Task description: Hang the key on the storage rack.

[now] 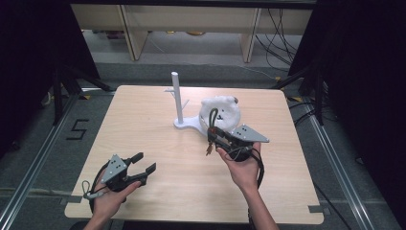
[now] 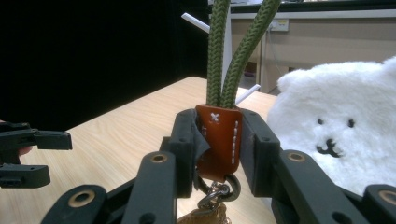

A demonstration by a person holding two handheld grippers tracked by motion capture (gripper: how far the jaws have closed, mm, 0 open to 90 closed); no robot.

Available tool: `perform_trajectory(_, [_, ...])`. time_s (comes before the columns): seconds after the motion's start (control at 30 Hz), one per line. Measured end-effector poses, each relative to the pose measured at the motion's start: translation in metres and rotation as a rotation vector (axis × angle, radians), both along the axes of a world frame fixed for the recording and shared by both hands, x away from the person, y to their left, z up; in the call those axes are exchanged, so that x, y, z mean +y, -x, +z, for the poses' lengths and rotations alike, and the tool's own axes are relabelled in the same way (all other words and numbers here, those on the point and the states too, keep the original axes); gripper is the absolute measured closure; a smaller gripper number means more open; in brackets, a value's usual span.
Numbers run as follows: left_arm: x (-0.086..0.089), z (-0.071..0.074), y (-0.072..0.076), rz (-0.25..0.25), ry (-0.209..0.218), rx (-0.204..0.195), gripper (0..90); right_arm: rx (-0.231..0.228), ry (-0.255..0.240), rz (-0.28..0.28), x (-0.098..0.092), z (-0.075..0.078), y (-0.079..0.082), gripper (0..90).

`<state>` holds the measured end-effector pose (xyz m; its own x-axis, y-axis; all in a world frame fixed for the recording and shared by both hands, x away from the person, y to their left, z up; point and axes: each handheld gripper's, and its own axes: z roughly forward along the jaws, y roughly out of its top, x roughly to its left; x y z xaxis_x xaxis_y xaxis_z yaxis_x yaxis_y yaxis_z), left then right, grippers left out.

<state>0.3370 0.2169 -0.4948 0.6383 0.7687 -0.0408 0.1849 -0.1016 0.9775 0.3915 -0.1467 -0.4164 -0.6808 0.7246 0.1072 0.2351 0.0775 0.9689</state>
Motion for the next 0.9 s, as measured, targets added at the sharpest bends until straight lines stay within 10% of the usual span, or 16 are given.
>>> perform_trajectory(0.9, [-0.060,0.079,-0.050,-0.216,0.127,0.082,48.6,-0.038,0.032,0.023,0.020,-0.006,0.002,69.6])
